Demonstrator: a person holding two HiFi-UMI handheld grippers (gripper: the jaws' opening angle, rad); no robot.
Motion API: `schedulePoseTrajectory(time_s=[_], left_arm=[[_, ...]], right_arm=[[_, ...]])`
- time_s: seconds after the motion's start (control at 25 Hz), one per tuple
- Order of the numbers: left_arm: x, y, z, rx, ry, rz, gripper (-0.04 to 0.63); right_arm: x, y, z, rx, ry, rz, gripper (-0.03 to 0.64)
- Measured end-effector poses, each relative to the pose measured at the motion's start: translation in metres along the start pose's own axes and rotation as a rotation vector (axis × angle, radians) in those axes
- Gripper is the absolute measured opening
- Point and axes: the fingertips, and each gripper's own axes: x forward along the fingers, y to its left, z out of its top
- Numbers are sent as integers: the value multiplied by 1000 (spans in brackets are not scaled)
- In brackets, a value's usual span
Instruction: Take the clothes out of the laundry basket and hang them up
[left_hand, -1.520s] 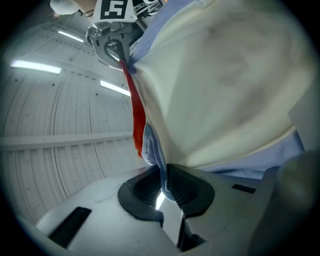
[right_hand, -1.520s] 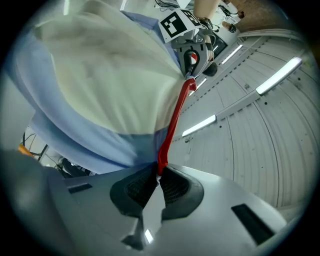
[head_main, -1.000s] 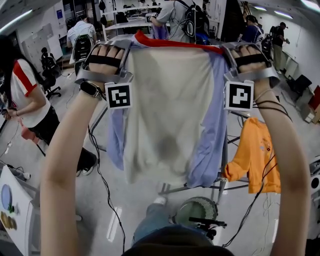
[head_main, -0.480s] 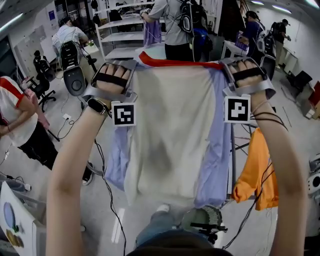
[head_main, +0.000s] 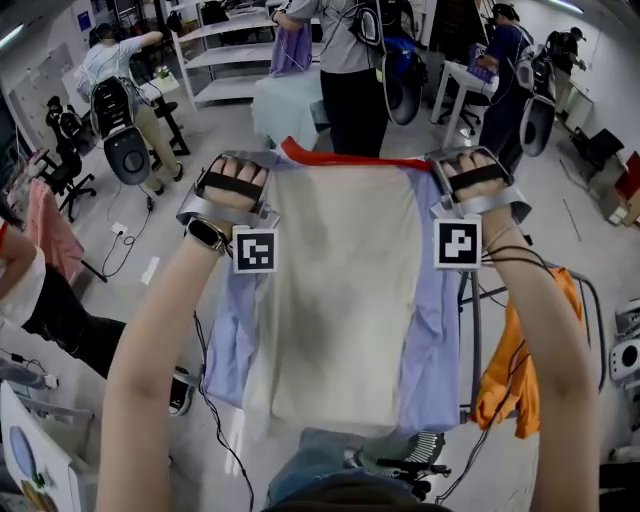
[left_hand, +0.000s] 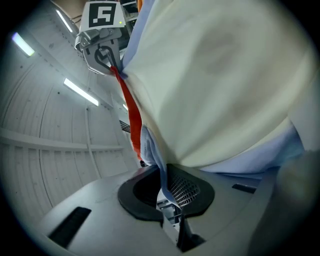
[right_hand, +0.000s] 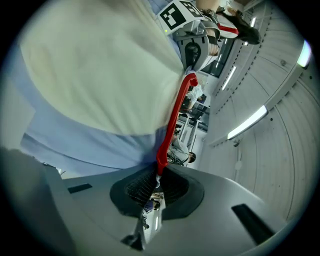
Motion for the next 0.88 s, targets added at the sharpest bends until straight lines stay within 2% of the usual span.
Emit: schedulePoseTrajectory(time_s=[0.28, 0.48, 0.6, 0.76, 0.88], left_arm=[[34, -55, 30, 6, -54, -113, 28], [48, -92, 50, 15, -98, -182, 28], [53, -110, 62, 16, -110, -222, 28], [60, -131, 74, -38, -120, -289, 28], [64, -145, 83, -128, -131, -350, 28]], right_arm=[[42, 51, 15, 73, -15, 90, 12], [65, 103, 14, 18, 25, 217, 12], [74, 120, 23, 49, -9, 243, 12], [85, 155, 28, 24, 10, 326, 12], [92, 169, 39, 65, 3, 343, 13]])
